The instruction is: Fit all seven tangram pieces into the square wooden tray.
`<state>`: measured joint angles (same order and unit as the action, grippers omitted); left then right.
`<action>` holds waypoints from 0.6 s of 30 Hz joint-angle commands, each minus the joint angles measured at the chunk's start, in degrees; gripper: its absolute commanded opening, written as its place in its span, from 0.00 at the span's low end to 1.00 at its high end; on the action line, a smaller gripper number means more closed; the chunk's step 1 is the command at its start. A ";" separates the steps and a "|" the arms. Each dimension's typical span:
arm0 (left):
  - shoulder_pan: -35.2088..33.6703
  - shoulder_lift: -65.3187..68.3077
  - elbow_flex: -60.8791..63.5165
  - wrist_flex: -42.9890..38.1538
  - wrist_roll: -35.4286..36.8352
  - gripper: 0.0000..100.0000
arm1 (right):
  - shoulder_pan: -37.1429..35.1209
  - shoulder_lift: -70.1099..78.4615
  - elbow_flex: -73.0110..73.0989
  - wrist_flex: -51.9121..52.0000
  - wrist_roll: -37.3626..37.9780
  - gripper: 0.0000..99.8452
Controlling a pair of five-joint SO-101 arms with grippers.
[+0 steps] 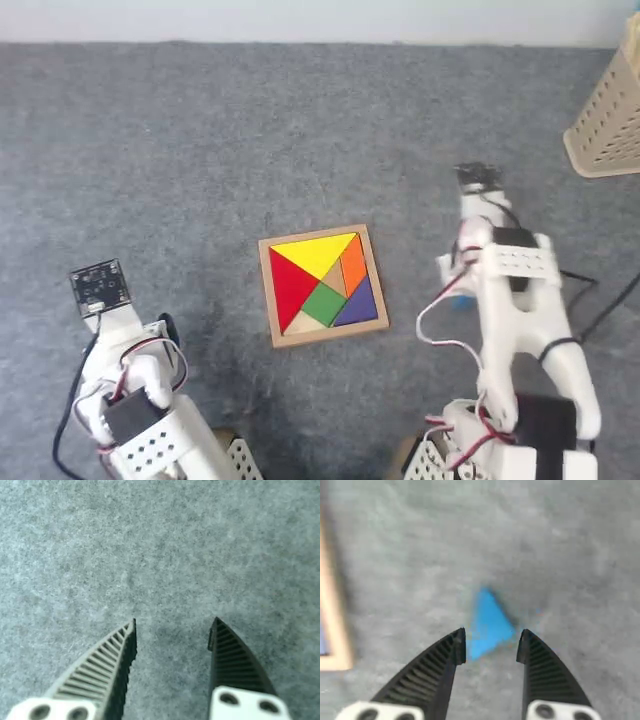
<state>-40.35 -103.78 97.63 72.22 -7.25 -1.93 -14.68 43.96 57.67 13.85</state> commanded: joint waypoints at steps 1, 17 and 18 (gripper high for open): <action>0.09 -0.62 -1.10 0.18 0.53 0.23 | -11.65 -3.03 -3.87 1.63 -2.29 0.17; 0.09 -0.62 -1.10 0.18 0.53 0.23 | -24.40 -2.33 -4.04 -9.01 -4.57 0.17; 0.09 -0.62 -1.10 0.18 0.53 0.23 | -24.40 -2.24 -4.04 -9.01 -4.57 0.17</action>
<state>-40.35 -103.78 97.63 72.22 -7.25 -25.58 -14.68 43.60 49.93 9.98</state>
